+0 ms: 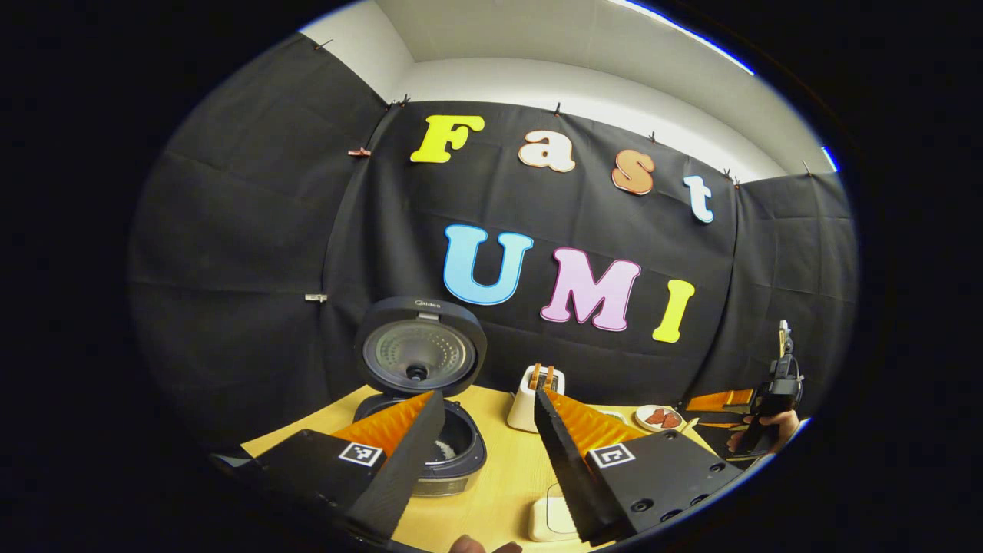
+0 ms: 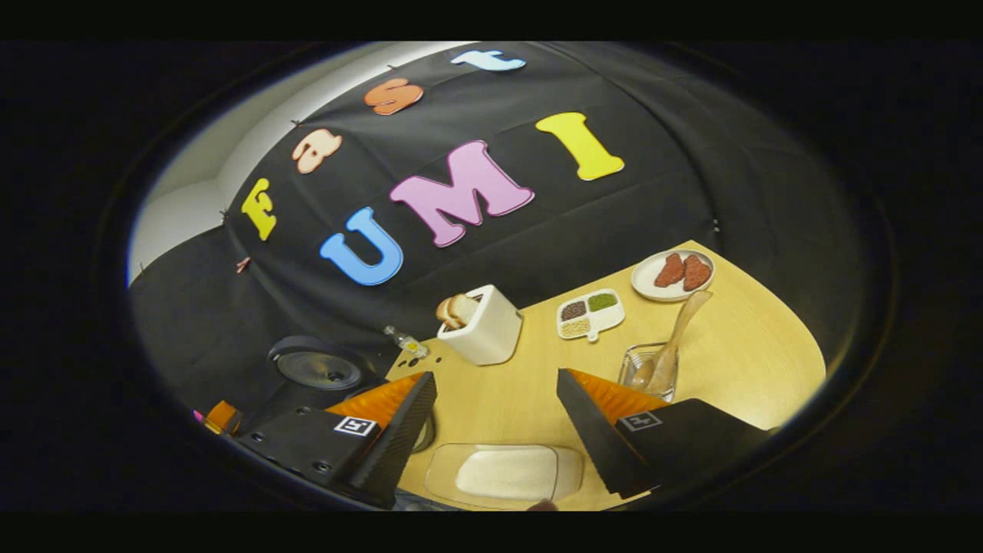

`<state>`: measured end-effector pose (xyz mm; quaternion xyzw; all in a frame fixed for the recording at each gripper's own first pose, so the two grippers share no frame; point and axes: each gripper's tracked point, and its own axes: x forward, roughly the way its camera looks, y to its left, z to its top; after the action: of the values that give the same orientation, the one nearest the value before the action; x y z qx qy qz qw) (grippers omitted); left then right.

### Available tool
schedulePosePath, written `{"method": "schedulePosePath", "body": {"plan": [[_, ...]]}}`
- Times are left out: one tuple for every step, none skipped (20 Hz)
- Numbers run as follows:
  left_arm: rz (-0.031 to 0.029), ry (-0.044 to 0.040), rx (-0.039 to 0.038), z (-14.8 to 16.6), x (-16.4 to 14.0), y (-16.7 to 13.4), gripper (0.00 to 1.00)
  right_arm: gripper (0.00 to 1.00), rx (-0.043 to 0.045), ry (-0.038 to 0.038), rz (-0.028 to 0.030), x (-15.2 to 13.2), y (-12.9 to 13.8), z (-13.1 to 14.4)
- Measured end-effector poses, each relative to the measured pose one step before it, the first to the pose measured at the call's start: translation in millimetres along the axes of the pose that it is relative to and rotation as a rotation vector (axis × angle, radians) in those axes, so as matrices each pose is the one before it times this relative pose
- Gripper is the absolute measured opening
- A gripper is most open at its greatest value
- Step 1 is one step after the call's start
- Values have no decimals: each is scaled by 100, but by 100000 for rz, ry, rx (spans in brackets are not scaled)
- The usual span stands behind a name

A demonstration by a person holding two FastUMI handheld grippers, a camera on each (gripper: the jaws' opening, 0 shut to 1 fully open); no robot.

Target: Close the left gripper, press the button to open the rice cooker; take a wooden spoon from the chopstick holder with the right hand, scoop a spoonful of rice and pour it into the rice cooker, then put the wooden spoon back into the chopstick holder.

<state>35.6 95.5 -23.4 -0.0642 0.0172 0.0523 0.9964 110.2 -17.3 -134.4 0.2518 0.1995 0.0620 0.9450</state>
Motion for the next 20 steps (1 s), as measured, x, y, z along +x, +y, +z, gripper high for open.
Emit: {"method": "schedulePosePath", "body": {"plan": [[413, -1585, 878, 824, 503, 554, 82, 98, -27, 1158, 1520, -387, 968, -751], [668, -1929, 72, 941, 738, 647, 82, 98, -343, 1067, 1533, -376, 1055, -820], [853, -2070, -938, 1096, 763, 673, 82, 98, -1069, 951, 1145, -359, 734, -734], [1030, -2390, -1579, 1104, 903, 678, 82, 98, -1222, 782, 1046, -117, 776, -634], [1109, -2046, -1861, 1005, 992, 785, 82, 98, -928, 1604, 1218, -227, 770, -859], [1223, -1759, -1444, 750, 1189, 726, 82, 98, -1260, 1784, 910, -232, 719, -963], [1203, -1721, -692, 841, 1176, 772, 82, 98, -1801, 1199, 520, -242, 438, -581], [1181, -1412, 83, 585, 1184, 570, 82, 98, -1441, 1120, 200, -259, 449, -544], [27, -1445, 682, 662, 983, 308, 82, 98, -358, 755, 670, -236, 471, -481], [209, -2205, 2058, 992, 1046, 295, 82, 98, 311, 992, 842, -146, 617, -607], [693, -2052, 2780, 927, 1239, 444, 82, 98, 101, 768, 691, -80, 427, -527], [22, -1659, 1601, 694, 1554, 386, 82, 98, -814, 1008, 118, -161, 352, -507], [-678, -838, -162, 507, 1522, 43, 82, 98, -1030, 1029, 118, -65, 197, -488], [-160, 164, -232, 8, 1702, 99, 82, 98, -651, 1112, 263, -64, 245, -606], [-199, 1799, -778, -246, 1773, 289, 82, 98, -656, 1108, 298, -4, 206, -517], [69, 2977, -1906, -640, 1442, 304, 82, 98, -326, 566, -21, -69, 209, -279], [-404, 2883, -2201, -263, 1468, 183, 82, 98, -141, 534, 249, -18, 155, -222], [837, 2517, -901, -209, 1347, 308, 82, 98, -30, 367, -132, -89, -20, -207], [933, 4824, 165, -548, 1516, 420, 82, 98, 233, 360, -5, -39, -31, -180], [1648, 4726, 963, -914, 1085, 547, 82, 98, 360, 302, -67, 10, -20, -197]]}}
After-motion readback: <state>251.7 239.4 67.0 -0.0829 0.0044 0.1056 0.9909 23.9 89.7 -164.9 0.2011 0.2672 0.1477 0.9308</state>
